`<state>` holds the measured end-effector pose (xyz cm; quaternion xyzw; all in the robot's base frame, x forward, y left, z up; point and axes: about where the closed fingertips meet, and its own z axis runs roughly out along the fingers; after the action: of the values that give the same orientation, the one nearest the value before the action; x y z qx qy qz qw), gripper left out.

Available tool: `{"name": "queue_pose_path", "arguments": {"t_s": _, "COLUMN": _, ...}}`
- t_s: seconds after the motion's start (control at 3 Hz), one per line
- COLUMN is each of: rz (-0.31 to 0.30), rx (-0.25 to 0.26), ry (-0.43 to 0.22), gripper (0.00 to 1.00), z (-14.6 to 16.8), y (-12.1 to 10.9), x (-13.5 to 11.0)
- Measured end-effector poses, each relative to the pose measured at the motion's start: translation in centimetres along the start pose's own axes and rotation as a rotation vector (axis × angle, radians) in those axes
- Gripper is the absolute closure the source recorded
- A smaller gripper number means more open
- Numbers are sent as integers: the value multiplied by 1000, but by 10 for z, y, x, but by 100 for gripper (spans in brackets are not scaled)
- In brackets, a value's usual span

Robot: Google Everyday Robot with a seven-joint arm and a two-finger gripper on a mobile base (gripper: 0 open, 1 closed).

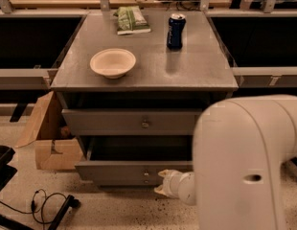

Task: Close middle drawer

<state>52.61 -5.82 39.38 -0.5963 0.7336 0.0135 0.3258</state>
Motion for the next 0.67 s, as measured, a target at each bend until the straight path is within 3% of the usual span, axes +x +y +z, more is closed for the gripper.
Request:
{"name": "queue_pose_path", "arguments": {"t_s": 0.33, "rz": -145, "rx": 36, "ry": 167, "gripper": 73, "z": -39, "y": -6, "x": 39}}
{"name": "queue_pose_path", "arguments": {"t_s": 0.67, "rz": -242, "rx": -26, "ry": 375, "gripper": 96, "z": -64, "y": 31, "x": 95}}
